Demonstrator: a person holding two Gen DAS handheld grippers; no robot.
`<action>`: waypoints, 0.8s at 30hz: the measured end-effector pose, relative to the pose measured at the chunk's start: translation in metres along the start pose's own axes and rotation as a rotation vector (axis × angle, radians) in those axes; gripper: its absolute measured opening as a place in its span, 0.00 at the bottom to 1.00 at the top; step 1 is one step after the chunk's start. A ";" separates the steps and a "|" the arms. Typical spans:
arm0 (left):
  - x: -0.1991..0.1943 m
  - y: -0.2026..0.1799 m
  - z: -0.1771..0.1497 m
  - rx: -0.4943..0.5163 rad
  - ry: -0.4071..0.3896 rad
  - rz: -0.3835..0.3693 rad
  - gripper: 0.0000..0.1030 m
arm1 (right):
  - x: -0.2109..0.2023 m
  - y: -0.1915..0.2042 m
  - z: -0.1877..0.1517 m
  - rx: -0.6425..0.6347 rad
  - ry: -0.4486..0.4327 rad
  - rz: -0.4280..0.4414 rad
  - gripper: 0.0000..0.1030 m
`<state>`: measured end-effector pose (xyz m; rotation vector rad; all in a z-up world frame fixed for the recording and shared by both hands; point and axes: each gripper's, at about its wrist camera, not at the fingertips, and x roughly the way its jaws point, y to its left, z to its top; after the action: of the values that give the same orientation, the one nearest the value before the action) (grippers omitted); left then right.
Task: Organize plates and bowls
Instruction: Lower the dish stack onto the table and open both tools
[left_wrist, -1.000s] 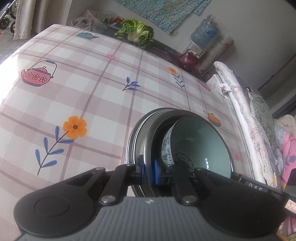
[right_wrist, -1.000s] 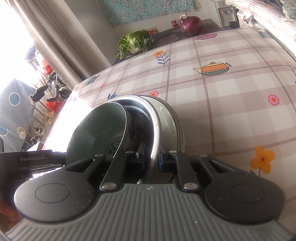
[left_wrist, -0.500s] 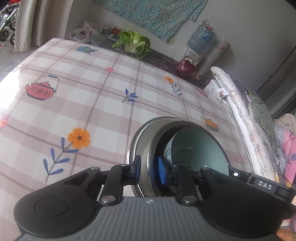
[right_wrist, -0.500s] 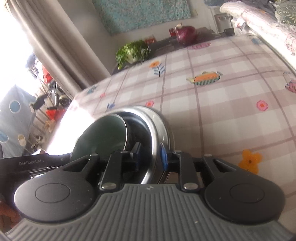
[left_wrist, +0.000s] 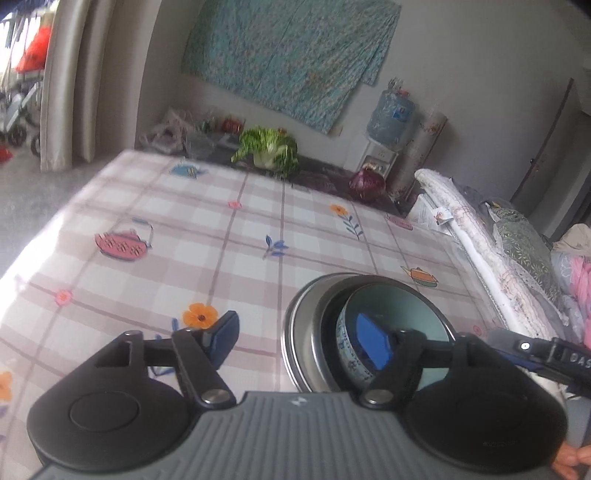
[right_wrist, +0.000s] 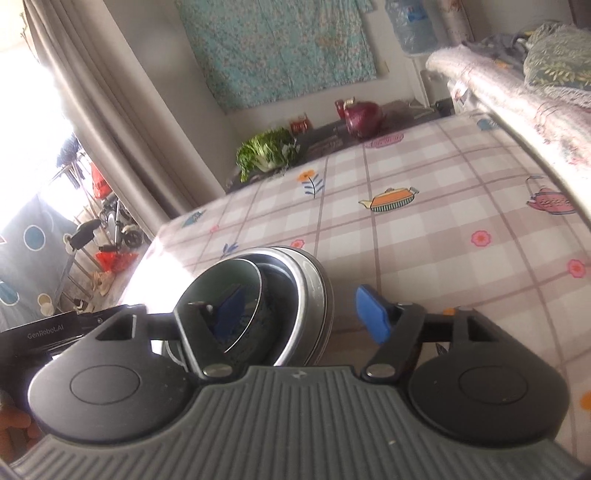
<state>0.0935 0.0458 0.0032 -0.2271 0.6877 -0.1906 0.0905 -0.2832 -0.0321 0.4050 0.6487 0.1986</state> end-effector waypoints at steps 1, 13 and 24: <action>-0.006 -0.002 -0.003 0.026 -0.029 0.022 0.79 | -0.006 0.002 -0.003 -0.012 -0.009 -0.006 0.73; -0.027 -0.029 -0.073 0.180 -0.065 0.286 0.90 | -0.047 0.033 -0.066 -0.224 -0.043 -0.135 0.90; -0.064 -0.062 -0.093 0.225 -0.038 0.250 1.00 | -0.085 0.057 -0.095 -0.278 -0.062 -0.177 0.99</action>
<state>-0.0216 -0.0111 -0.0112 0.0712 0.6454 -0.0234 -0.0377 -0.2285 -0.0297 0.0855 0.5831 0.1052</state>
